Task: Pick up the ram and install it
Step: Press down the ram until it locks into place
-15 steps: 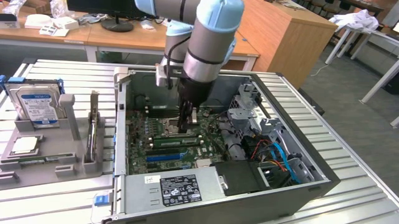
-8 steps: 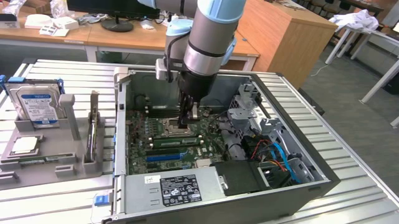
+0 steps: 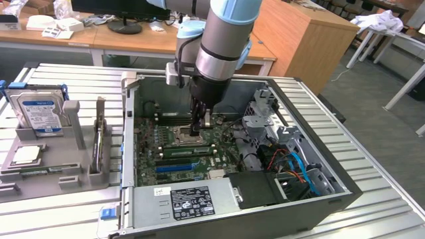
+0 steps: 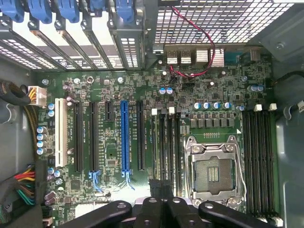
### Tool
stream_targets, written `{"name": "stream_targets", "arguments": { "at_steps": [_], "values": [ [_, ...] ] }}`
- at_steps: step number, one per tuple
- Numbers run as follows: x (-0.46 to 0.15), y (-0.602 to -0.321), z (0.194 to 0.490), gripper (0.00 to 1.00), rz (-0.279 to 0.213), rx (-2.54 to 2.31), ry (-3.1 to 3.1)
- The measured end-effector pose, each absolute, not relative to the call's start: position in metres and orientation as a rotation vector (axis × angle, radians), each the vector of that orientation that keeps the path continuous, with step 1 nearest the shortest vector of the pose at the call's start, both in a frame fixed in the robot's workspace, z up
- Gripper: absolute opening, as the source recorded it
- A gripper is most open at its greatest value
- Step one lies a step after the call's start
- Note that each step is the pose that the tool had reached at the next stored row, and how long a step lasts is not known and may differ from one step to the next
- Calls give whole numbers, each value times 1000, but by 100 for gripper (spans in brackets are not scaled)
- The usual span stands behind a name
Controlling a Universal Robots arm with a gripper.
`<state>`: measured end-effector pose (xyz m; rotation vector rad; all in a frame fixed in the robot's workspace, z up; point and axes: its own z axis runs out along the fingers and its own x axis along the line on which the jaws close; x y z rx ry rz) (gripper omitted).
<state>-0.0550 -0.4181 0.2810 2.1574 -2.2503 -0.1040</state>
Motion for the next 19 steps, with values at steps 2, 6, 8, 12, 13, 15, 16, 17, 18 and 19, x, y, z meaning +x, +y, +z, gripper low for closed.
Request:
{"name": "stream_targets", "arguments": {
  "at_steps": [2,6,8,12,13,15,16,17,18,19],
  "values": [
    [-55,-418,281,11,-104,2157,-2250],
    [-55,-418,281,11,-104,2157,-2250],
    [-55,-418,281,11,-104,2157,-2250],
    [-53,-418,281,11,-104,2158,-2250],
    [-50,-418,281,11,-105,2160,-2249],
    [-41,-418,281,11,-107,2163,-2247],
    [-37,-418,281,11,-108,2165,-2246],
    [-32,-418,281,11,-109,2166,-2246],
    [-28,-418,281,11,-110,2167,-2245],
    [-24,-418,281,11,-110,2169,-2244]
  ]
}}
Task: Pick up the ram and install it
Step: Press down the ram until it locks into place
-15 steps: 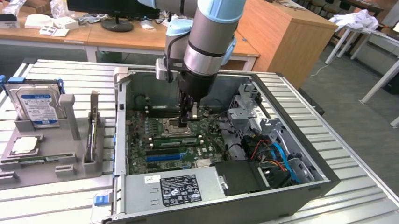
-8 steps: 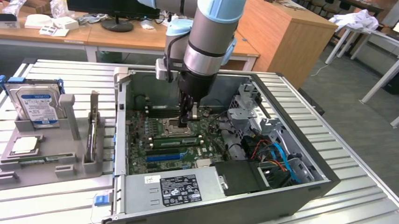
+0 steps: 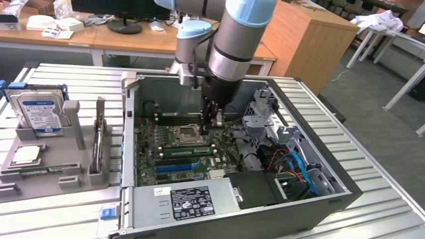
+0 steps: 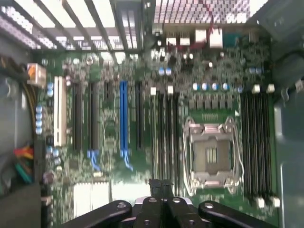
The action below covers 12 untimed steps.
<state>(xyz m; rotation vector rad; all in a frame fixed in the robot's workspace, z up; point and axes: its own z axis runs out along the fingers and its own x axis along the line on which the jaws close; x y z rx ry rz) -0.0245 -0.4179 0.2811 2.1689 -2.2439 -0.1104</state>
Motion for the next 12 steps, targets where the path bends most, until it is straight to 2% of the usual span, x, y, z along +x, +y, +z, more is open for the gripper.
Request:
{"name": "stream_targets", "arguments": {
  "at_steps": [12],
  "values": [
    [-7,-419,269,11,-110,2174,-2240]
  ]
}}
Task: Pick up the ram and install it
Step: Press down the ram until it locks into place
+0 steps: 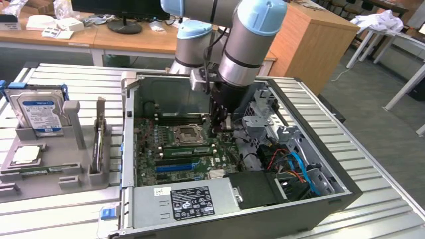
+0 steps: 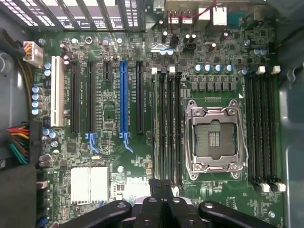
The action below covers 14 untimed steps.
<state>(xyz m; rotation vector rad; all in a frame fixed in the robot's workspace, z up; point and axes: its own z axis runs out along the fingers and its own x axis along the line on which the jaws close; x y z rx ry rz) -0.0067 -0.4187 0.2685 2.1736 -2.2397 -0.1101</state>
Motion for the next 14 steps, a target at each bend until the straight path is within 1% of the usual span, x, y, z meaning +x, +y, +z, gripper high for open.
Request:
{"name": "stream_targets", "arguments": {
  "at_steps": [14],
  "values": [
    [2,-424,243,11,-106,2176,-2241]
  ]
}}
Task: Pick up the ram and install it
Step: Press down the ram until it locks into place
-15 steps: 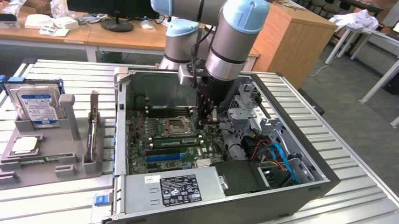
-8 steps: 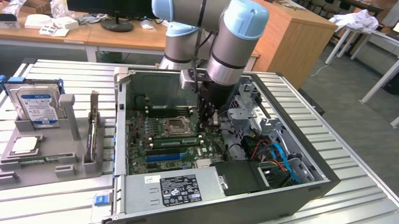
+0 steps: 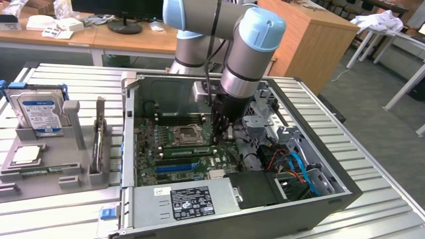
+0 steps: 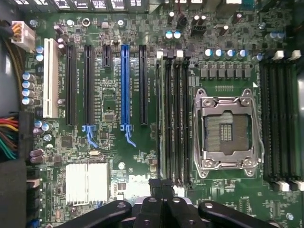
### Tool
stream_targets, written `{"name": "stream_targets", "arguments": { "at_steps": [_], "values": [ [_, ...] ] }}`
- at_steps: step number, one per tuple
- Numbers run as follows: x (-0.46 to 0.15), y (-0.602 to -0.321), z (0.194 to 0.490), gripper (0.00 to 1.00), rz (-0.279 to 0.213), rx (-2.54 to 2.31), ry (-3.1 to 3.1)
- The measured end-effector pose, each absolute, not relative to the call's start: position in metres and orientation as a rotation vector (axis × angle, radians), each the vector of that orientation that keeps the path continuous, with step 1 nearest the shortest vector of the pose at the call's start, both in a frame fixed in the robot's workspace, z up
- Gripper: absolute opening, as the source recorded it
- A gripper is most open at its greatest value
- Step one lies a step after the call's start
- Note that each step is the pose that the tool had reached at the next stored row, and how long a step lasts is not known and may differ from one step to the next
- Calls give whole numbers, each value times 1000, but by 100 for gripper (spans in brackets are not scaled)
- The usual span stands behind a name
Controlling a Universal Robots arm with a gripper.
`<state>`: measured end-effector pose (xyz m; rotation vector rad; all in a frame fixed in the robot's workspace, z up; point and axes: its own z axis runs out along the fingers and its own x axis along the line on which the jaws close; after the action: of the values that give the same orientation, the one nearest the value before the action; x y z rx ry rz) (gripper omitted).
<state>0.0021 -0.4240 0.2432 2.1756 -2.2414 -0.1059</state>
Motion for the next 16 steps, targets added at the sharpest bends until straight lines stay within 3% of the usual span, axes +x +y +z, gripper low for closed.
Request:
{"name": "stream_targets", "arguments": {
  "at_steps": [16],
  "values": [
    [1,-416,230,11,-96,2172,-2244]
  ]
}}
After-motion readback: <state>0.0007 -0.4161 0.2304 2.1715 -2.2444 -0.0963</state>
